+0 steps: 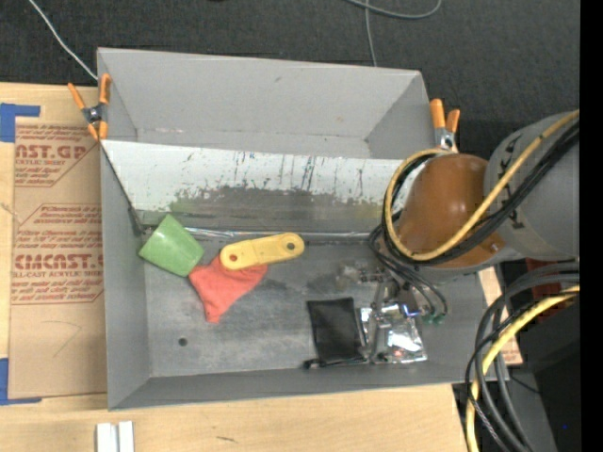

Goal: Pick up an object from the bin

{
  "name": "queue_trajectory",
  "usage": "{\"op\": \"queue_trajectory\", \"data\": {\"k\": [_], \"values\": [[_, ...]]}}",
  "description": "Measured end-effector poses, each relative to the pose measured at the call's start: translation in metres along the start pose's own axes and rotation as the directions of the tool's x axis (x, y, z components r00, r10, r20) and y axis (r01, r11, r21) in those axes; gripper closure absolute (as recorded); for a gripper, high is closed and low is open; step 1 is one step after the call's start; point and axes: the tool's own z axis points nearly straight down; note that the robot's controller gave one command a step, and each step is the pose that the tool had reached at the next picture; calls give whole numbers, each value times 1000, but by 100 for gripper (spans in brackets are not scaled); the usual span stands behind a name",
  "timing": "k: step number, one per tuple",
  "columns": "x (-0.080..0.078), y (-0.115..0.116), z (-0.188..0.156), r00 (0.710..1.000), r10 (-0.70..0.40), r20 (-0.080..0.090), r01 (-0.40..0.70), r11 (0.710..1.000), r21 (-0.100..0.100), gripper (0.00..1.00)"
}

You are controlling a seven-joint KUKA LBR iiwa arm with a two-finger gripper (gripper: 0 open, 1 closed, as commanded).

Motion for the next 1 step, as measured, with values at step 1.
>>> {"op": "queue_trajectory", "data": {"k": [1], "values": [[-3, 7, 31, 981, 195, 1, -195, 981, -1, 0]]}}
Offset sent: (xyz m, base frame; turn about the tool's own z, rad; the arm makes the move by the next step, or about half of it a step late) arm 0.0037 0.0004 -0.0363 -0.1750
